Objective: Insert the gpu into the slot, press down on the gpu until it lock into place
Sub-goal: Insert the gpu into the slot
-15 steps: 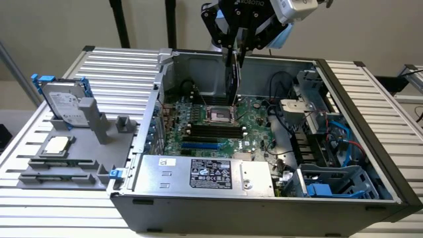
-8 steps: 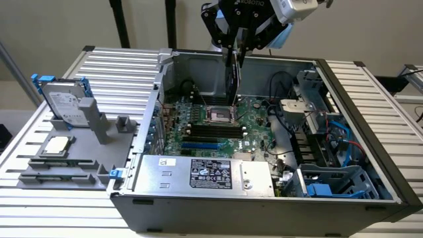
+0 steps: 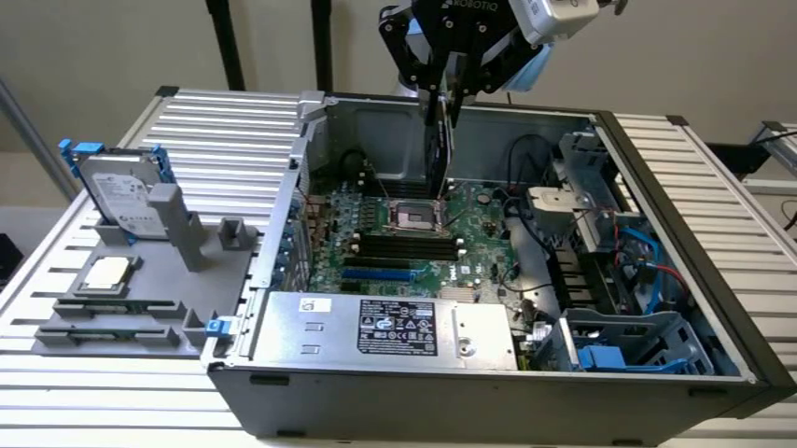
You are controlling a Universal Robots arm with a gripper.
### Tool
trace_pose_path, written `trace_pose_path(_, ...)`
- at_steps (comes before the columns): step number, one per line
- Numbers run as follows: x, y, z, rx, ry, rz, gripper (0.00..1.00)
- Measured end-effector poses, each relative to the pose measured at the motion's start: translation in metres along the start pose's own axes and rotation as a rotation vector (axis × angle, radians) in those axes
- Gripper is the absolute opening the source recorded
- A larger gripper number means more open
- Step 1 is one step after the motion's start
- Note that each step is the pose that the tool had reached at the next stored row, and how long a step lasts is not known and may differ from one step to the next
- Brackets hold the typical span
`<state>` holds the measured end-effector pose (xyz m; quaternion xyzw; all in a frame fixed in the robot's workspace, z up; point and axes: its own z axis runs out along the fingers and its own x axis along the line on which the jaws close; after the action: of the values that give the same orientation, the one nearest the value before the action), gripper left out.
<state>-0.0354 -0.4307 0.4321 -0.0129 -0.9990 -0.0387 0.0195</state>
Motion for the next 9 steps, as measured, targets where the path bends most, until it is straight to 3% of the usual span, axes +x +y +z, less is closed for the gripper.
trace_pose_path(9, 0.0000, 0.0000, 0.0000, 0.0000, 0.0000, 0.000, 0.26)
